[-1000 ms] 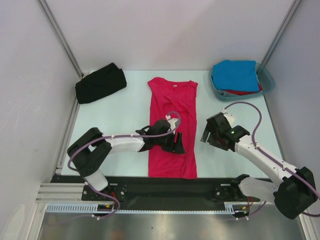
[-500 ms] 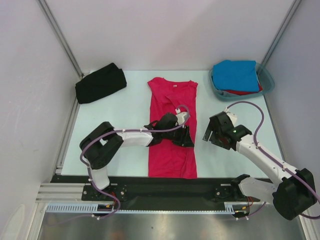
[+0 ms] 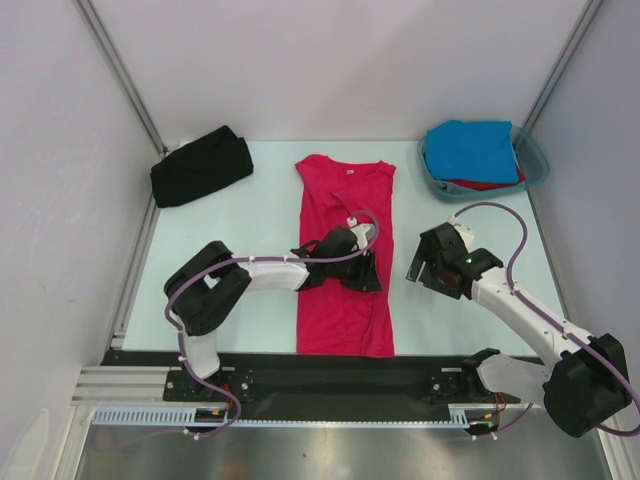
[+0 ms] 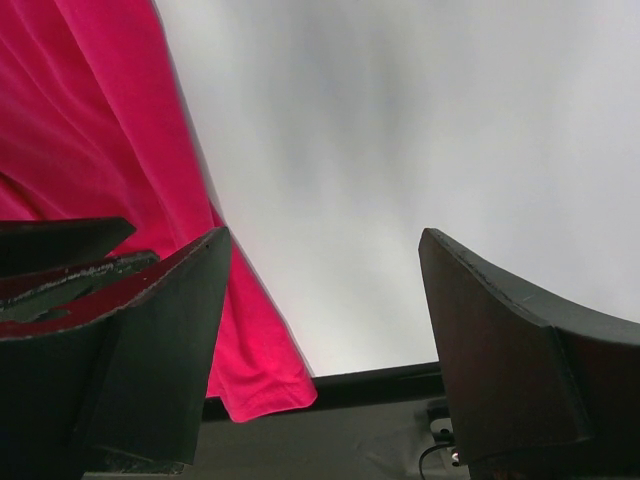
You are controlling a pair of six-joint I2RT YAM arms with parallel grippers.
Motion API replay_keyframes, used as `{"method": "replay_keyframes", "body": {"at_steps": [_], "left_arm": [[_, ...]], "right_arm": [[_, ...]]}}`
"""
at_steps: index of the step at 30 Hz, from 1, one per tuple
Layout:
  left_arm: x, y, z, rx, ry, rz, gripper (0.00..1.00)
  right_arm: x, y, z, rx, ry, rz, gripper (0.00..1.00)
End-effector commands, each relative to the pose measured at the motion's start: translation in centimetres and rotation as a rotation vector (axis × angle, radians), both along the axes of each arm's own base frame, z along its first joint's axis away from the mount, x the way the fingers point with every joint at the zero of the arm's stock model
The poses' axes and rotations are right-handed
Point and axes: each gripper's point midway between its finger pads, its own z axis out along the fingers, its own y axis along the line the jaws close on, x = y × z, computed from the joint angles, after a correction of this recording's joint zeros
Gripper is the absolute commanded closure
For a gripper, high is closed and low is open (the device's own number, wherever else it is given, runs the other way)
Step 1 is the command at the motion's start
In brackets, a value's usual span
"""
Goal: Fold and stack the t-shirts
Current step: Fold the tshirt
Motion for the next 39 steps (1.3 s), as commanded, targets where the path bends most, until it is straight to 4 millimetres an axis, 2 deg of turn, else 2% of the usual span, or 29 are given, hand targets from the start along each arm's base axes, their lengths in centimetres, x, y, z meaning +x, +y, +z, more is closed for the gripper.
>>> {"method": "replay_keyframes", "body": {"at_steps": [1, 9, 21, 33, 39], "left_arm": [[1.5, -0.5, 0.1, 0.008, -0.038, 0.010, 0.58], [1.7, -0.6, -1.0, 0.026, -0.020, 0.014, 0.58], [1.7, -1.3, -1.1, 0.004, -0.003, -0.005, 0.60], [1.4, -1.7, -1.4, -0.010, 0.020, -0.022, 0.71], [1.5, -1.7, -1.5, -0.006, 0.021, -0.019, 0.85]], "right_arm": [[0.8, 0.2, 0.7, 0.007, -0.026, 0.004, 0.20], [0.6, 0.1, 0.5, 0.009, -0.020, 0.001, 0.20], [0.6, 0.1, -0.1, 0.013, 0.002, 0.002, 0.20], [0.5, 0.0, -0.3, 0.011, 0.007, -0.001, 0.20], [0.4, -0.1, -0.5, 0.012, 0.011, -0.004, 0.20]]}}
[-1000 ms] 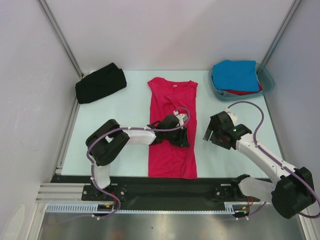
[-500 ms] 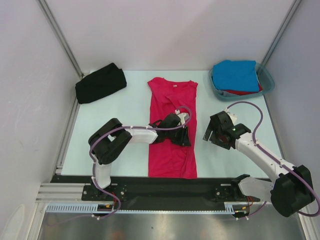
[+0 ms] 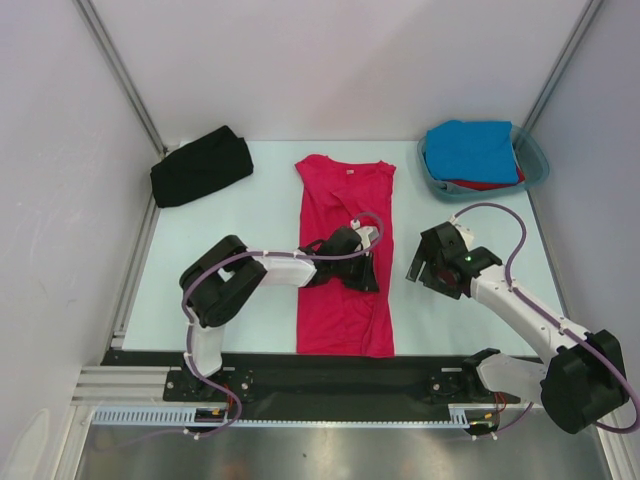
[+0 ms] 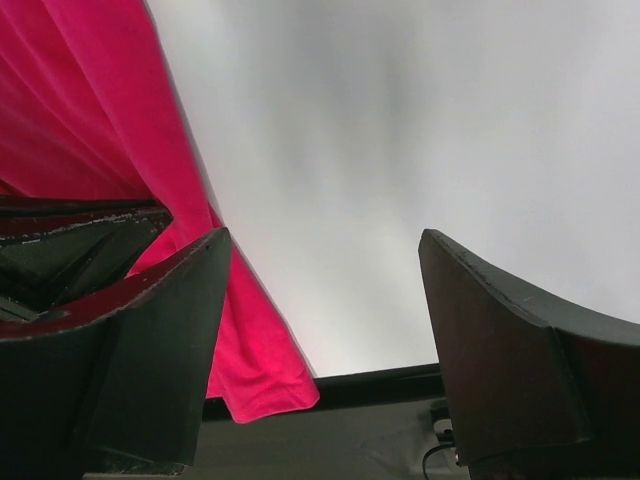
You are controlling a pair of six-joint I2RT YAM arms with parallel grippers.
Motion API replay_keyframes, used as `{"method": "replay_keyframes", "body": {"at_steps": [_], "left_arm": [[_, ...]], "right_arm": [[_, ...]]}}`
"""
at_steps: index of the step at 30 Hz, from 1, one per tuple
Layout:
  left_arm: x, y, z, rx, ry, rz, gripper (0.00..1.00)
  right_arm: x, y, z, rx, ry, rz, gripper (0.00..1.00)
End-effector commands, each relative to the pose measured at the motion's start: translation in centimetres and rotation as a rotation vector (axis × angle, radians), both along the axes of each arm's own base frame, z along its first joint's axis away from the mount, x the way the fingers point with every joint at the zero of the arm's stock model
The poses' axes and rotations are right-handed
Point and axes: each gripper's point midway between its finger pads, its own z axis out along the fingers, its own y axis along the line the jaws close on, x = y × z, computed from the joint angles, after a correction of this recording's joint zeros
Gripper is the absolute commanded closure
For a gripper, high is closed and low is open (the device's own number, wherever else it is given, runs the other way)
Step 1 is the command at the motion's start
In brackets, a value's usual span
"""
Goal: Fold and stack the t-shirts
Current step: Fold the tshirt
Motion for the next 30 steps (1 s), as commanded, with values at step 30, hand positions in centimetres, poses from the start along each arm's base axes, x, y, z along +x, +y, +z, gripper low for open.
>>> {"method": "replay_keyframes", "body": {"at_steps": [30], "left_arm": [[0.9, -0.2, 5.8, -0.079, -0.112, -0.008, 1.00]], "right_arm": [[0.2, 0.4, -0.8, 0.015, 0.009, 0.019, 0.20]]}}
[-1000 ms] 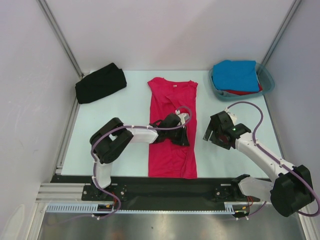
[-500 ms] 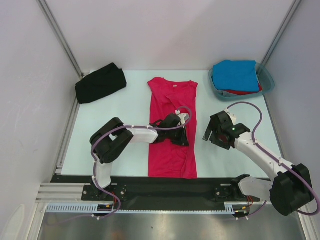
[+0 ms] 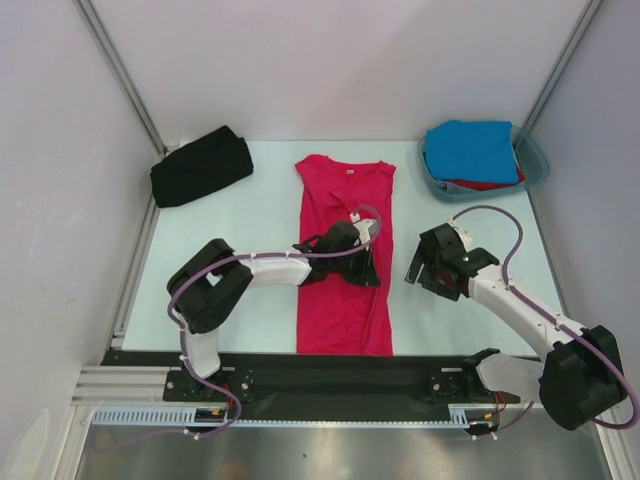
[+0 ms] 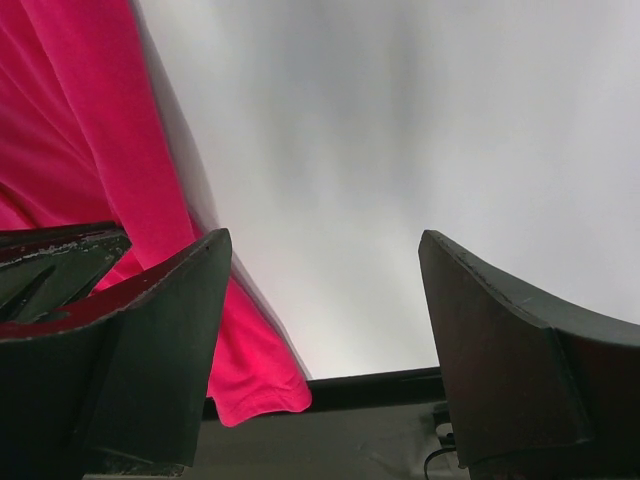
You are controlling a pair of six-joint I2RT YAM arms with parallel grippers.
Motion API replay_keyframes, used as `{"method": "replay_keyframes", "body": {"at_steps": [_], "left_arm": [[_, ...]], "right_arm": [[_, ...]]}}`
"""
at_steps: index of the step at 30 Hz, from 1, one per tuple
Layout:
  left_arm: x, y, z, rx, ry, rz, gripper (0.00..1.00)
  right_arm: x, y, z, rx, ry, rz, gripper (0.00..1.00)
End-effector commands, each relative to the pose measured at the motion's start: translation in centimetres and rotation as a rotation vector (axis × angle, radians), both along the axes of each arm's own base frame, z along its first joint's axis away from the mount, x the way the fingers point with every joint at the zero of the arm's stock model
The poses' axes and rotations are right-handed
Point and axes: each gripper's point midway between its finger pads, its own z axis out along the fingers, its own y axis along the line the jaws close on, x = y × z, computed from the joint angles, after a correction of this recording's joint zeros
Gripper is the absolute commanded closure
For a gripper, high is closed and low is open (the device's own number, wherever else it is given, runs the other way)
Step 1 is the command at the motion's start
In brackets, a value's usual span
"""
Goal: Fold and stack the t-shirts
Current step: Fold the tshirt
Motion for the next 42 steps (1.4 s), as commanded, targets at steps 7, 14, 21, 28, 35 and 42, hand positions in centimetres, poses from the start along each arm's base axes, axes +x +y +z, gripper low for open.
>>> {"method": "replay_keyframes", "body": {"at_steps": [7, 14, 21, 28, 35, 42], "left_arm": [[0.8, 2.5, 0.8, 0.066, -0.023, 0.069, 1.00], [0.6, 3.9, -1.1, 0.109, 0.005, 0.099, 1.00], [0.7, 3.3, -1.0, 0.096, 0.015, 0.087, 1.00], [0.8, 3.1, -1.1, 0.093, 0.017, 0.079, 0.99], [0.9, 3.0, -1.0, 0.084, 0.019, 0.079, 0.99], [1.0, 2.8, -0.7, 0.075, 0.020, 0.076, 1.00]], "right_arm": [[0.4, 0.2, 0.3, 0.003, -0.018, 0.013, 0.20], [0.5, 3.0, -0.7, 0.094, 0.020, 0.113, 0.22], [-1.3, 7.5, -2.3, 0.263, 0.065, 0.229, 0.41], [-1.9, 10.4, -1.6, 0.351, 0.037, 0.314, 0.48], [-2.1, 11.9, -2.0, 0.376, 0.058, 0.369, 0.51], [-2.5, 12.1, -2.6, 0.355, 0.087, 0.380, 0.64]]}}
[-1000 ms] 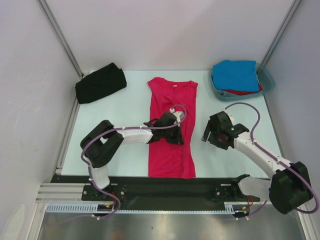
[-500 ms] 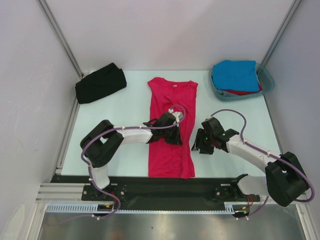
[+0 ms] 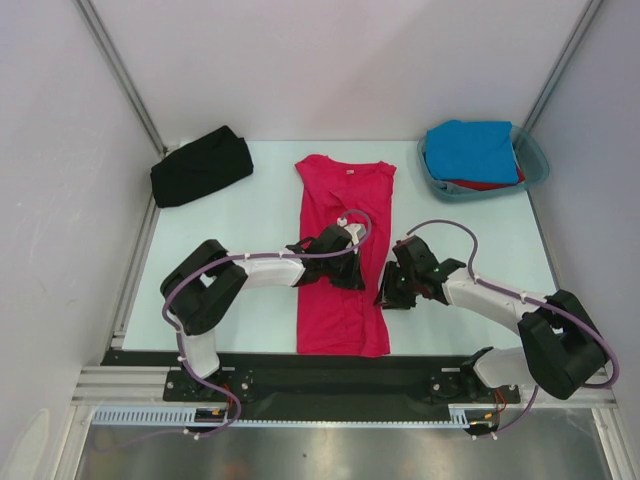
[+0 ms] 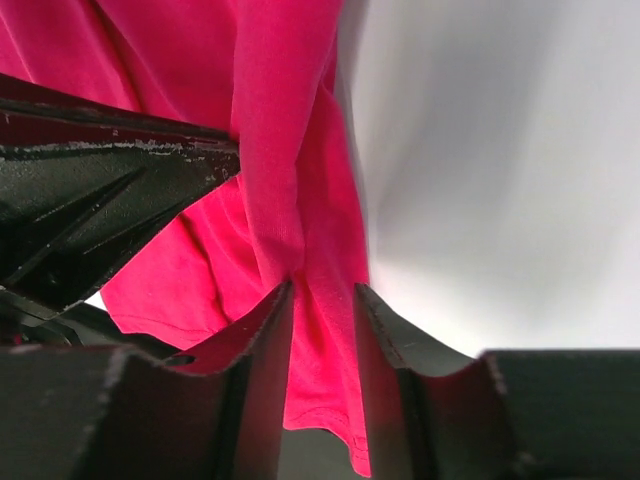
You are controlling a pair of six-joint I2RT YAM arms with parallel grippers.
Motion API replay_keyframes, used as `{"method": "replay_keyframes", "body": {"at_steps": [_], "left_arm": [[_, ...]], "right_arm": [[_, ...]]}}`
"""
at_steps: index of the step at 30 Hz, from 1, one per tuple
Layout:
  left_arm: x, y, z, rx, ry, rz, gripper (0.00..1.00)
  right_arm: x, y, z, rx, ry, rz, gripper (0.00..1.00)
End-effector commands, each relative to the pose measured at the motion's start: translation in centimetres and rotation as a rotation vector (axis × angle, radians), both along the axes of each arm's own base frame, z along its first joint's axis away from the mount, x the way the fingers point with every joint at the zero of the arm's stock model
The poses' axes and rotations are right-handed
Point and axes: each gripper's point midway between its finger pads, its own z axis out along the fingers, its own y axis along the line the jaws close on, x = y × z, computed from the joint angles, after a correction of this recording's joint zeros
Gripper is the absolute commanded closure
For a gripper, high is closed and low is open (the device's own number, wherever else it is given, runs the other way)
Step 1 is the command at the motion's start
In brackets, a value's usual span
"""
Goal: Fold and stack the t-shirts
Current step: Fold the tshirt
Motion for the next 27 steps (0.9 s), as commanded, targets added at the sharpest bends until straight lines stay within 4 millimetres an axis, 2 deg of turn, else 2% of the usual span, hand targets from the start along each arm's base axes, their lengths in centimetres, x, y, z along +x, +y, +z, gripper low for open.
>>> {"method": "replay_keyframes", "body": {"at_steps": [1, 9, 13, 19, 27], "left_arm": [[0.9, -1.1, 1.5, -0.049, -0.024, -0.012, 1.00], [0.8, -1.0, 1.4, -0.051, -0.018, -0.012, 1.00], [0.8, -1.0, 1.3, -0.052, -0.018, -0.011, 1.00], [0.9, -1.3, 1.5, -0.060, -0.017, -0.016, 0.99], [0.9, -1.2, 1.4, -0.058, -0.012, -0.016, 0.99]], "right_arm": [[0.7, 1.1, 1.1, 0.030, -0.033, 0.023, 0.66], [0.6, 0.7, 1.3, -0.014, -0.040, 0.027, 0.69], [0.4, -0.5, 1.1, -0.086, -0.045, 0.021, 0.69], [0.5, -1.2, 0.5, -0.149, -0.045, 0.013, 0.71], [0.7, -0.7, 0.2, -0.157, -0.046, 0.038, 0.72]]}}
